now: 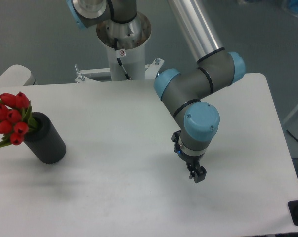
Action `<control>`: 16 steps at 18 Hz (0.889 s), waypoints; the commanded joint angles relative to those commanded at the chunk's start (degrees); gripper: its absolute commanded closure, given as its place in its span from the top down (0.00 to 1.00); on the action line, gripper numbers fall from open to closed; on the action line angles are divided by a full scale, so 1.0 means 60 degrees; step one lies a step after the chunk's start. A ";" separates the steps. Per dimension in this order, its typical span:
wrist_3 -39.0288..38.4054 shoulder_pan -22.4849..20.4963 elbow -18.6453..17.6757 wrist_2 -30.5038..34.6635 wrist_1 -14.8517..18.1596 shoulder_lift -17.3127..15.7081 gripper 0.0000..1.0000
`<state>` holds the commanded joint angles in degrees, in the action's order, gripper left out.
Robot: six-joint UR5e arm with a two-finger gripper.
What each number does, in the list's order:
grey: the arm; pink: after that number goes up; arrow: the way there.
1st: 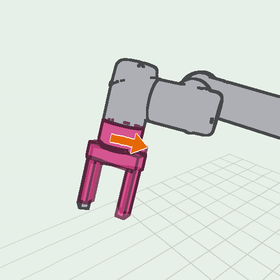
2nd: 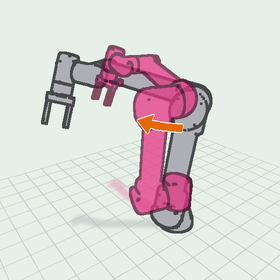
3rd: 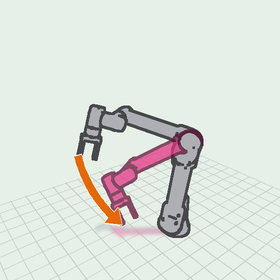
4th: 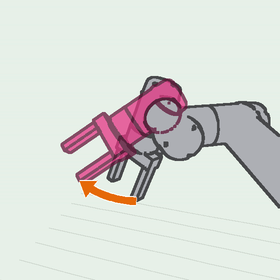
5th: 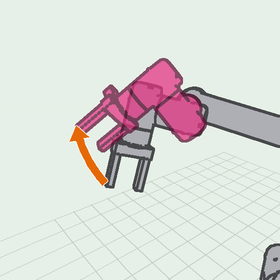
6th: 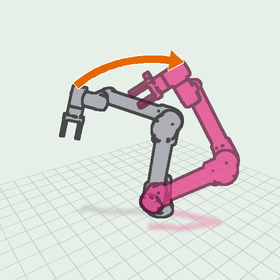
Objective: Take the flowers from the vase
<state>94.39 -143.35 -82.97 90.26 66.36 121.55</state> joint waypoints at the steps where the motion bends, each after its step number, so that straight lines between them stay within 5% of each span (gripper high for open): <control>1: 0.0000 0.0000 0.0000 -0.0015 0.0000 0.0000 1.00; 16: -0.0292 0.0029 -0.0219 -0.0409 0.0146 -0.0175 1.00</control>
<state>92.64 -143.17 -84.28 87.81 67.23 120.50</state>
